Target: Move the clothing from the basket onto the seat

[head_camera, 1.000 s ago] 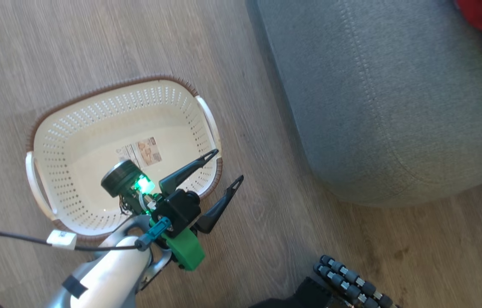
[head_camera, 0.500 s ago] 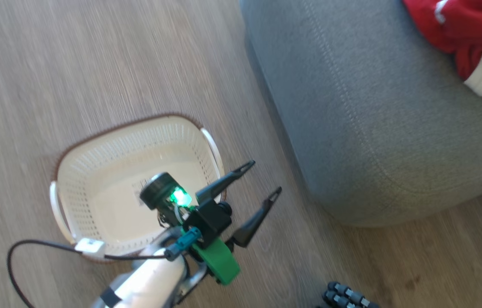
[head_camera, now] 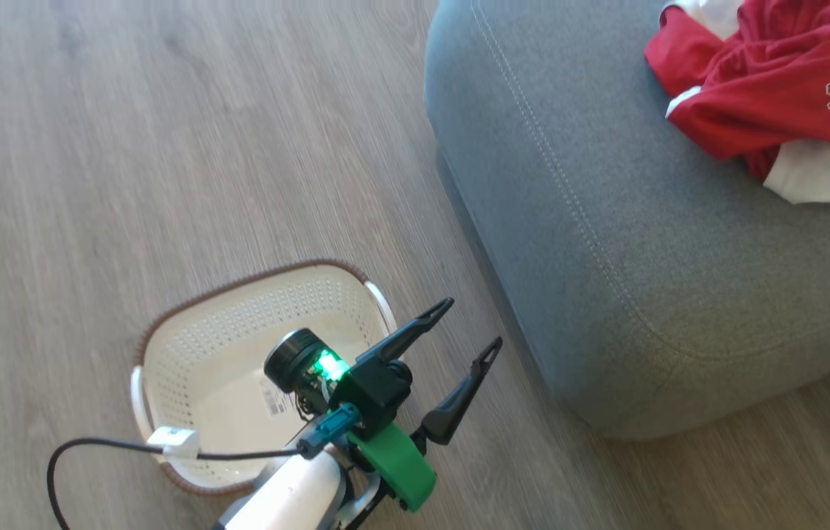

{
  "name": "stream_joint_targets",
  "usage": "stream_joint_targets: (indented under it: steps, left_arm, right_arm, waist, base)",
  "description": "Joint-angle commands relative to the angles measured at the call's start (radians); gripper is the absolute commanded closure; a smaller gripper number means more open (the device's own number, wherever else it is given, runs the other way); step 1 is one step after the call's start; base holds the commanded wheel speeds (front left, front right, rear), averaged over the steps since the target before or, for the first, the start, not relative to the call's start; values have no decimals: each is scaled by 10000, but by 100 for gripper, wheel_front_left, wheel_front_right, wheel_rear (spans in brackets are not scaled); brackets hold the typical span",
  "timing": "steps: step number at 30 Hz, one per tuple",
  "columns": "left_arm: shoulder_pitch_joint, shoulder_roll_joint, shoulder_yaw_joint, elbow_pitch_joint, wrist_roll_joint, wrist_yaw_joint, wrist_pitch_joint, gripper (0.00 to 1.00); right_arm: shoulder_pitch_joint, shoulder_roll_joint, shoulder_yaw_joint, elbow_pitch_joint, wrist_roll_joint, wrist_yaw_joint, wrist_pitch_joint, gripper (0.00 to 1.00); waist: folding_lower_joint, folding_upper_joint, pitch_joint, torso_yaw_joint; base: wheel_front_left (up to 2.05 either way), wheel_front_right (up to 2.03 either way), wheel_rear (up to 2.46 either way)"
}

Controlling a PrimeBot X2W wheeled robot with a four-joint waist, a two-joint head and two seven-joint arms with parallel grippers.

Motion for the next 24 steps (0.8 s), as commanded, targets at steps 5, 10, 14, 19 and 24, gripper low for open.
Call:
stream_joint_targets:
  steps: [5, 10, 14, 19, 24]
  left_arm:
    - [105, -283, 718, -229, -65, -10, -51, 0]
    - [230, -345, 861, -175, -12, -10, -51, 0]
    - [217, -382, 1020, -168, 61, -10, -51, 0]
    - [204, -408, 1563, -214, 98, -10, -51, 0]
    - [284, -419, 2042, -223, 119, -10, -51, 0]
  right_arm:
    - [325, 621, 2285, -342, 2333, -2, -2785, 0]
    - [1117, 795, 3868, -896, 4470, -2, -5401, 0]
    - [2843, 384, 5207, -4119, 8380, -2, -6387, 0]
    - [5874, -1571, 6426, -8516, 11358, -2, -6923, 0]
    - [7519, -2665, 7339, -10450, 10657, -2, -7466, 0]
  waist:
    - [0, 0, -734, 235]
    - [0, 0, -1078, 439]
    - [0, 0, -1189, 755]
    - [0, 0, -1223, 1126]
    - [0, 0, -1359, 1410]
  base:
    - [0, 0, 0]
    - [0, 0, 0]
    - [0, 0, 0]
    - [0, 0, 0]
    - [0, 0, 0]
